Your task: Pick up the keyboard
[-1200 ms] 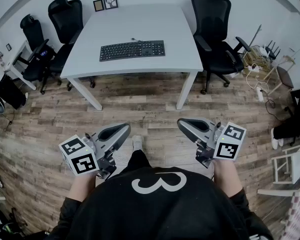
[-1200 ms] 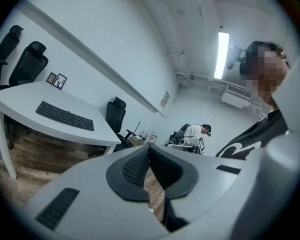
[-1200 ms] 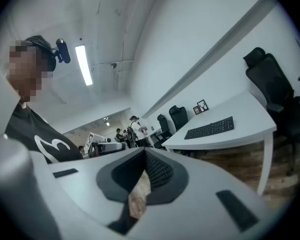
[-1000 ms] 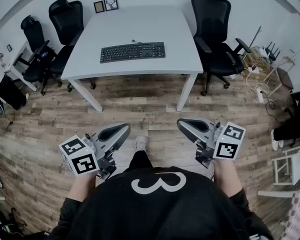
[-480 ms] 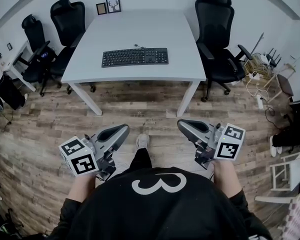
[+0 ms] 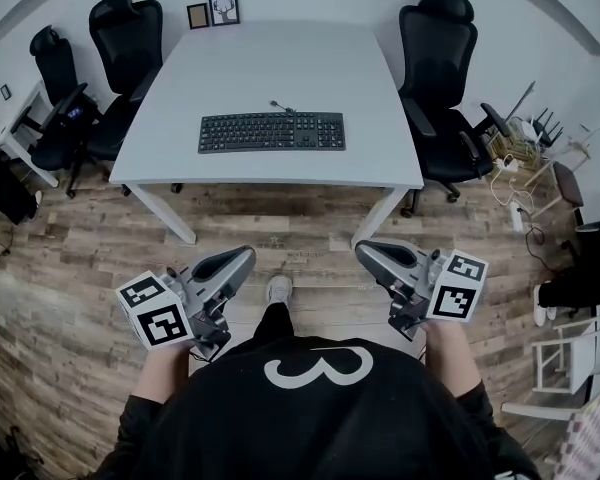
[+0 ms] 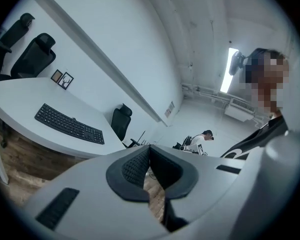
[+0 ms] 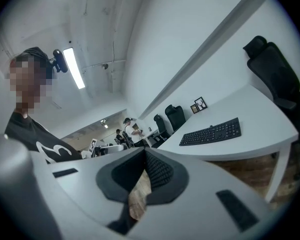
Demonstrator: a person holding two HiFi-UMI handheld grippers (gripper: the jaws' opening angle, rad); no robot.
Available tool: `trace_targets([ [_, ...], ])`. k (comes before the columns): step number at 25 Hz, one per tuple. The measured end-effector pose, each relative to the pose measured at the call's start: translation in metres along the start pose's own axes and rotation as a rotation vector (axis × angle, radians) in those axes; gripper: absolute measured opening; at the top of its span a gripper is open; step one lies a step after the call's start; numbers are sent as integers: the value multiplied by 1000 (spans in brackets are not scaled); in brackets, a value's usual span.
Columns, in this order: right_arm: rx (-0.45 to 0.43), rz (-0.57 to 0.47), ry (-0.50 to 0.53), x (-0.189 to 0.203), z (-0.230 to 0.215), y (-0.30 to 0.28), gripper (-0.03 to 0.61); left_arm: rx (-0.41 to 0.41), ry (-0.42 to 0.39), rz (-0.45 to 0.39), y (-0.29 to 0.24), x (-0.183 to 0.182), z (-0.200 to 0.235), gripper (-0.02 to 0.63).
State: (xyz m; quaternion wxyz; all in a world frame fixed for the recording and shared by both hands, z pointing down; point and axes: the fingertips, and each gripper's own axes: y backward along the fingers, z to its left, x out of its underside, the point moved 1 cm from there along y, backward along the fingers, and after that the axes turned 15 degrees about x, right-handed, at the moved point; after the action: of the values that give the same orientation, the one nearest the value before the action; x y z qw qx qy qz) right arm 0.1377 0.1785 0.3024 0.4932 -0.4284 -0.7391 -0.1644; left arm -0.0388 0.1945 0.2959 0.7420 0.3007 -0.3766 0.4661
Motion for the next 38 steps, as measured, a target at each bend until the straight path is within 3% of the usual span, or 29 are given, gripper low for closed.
trace_targets([
  [19, 54, 89, -123, -85, -131, -202, 9, -45, 127, 78, -25, -109, 235, 14],
  [30, 58, 116, -139, -106, -169, -257, 9, -24, 126, 151, -43, -127, 305, 14],
  [38, 98, 125, -159, -107, -198, -269, 11, -87, 145, 160, -37, -135, 347, 15],
])
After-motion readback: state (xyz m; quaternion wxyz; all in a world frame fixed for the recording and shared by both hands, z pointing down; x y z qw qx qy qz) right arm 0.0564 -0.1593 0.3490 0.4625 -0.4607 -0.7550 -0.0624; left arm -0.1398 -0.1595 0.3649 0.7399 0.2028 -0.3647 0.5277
